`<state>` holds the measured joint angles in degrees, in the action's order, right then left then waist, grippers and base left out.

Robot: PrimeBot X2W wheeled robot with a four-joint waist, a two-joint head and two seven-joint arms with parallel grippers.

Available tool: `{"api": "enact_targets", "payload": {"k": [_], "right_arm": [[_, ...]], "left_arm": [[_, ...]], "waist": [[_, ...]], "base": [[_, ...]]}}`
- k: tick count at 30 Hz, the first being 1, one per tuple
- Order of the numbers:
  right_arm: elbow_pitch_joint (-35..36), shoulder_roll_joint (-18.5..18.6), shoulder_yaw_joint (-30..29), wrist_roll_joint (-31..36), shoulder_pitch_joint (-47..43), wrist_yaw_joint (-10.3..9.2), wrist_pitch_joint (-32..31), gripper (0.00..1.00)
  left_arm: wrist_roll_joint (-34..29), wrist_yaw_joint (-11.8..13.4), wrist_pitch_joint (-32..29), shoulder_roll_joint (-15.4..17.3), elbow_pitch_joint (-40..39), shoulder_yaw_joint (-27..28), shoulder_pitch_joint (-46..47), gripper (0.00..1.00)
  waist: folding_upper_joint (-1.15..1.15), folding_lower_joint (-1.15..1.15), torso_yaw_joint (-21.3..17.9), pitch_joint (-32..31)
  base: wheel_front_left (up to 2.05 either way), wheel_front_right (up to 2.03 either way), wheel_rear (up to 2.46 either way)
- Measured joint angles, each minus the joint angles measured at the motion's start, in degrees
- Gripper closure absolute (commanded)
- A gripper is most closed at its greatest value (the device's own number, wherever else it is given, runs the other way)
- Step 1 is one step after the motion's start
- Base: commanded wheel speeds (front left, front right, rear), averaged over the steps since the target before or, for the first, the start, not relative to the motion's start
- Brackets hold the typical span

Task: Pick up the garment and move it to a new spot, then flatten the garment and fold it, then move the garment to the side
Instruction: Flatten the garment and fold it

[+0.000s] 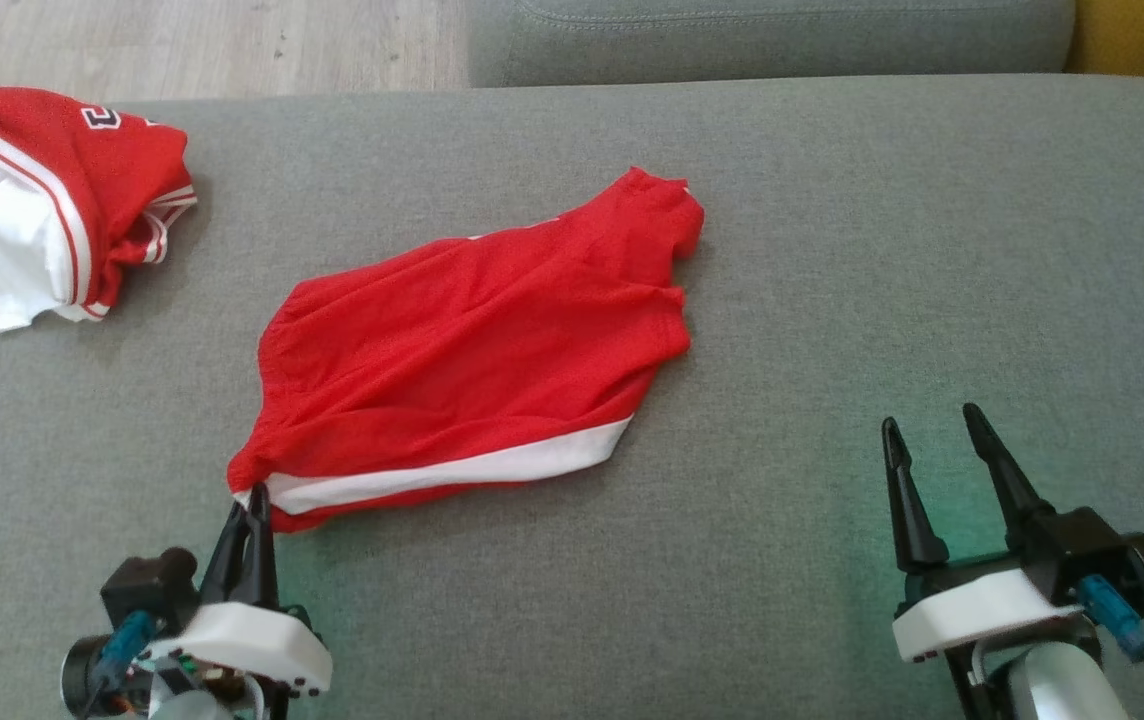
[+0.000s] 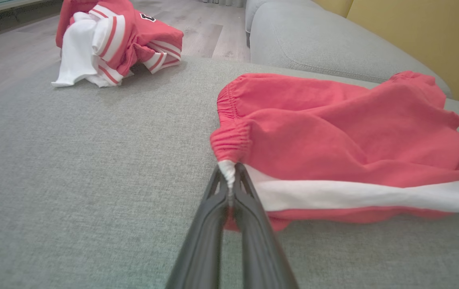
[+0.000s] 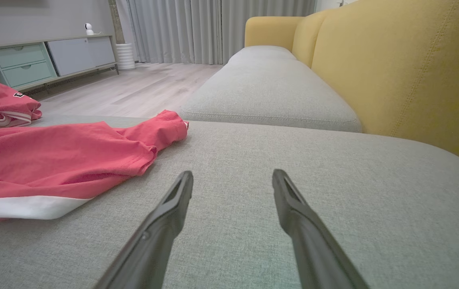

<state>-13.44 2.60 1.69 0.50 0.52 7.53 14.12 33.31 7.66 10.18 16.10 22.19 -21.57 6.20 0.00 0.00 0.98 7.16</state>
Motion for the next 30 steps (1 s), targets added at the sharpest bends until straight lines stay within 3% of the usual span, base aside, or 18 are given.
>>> {"api": "enact_targets", "payload": {"k": [2, 11, 20, 30], "right_arm": [[-0.3, 0.0, 0.3, 0.1, 0.0, 0.00, 0.0, 0.00], [-1.7, 0.0, 3.0, 1.5, 0.2, 0.00, -2.3, 0.00], [-8.1, 0.1, 11.1, 2.1, 8.5, 0.00, -12.2, 0.00], [-19.0, 1.1, 14.4, 1.5, 16.5, 0.00, -21.9, 0.00]], "left_arm": [[0.0, 0.0, 0.2, -0.2, 0.0, -0.1, -0.1, 0.00], [-1.6, 0.4, 2.7, -1.3, -3.1, -0.9, 0.0, 0.00], [-3.6, 0.4, 3.5, -4.1, -9.2, -4.6, 0.3, 0.00], [-4.1, 0.3, 3.5, -6.1, -10.3, -7.1, 0.2, 0.00]], "waist": [[0.00, 0.00, 0.1, -0.2], [0.00, 0.00, 2.3, -1.3], [0.00, 0.00, 7.5, -1.0], [0.00, 0.00, 14.4, 0.7]], "base": [[0.00, 0.00, 0.00], [0.00, 0.00, 0.00], [0.00, 0.00, 0.00], [0.00, 0.00, 0.00]]}}
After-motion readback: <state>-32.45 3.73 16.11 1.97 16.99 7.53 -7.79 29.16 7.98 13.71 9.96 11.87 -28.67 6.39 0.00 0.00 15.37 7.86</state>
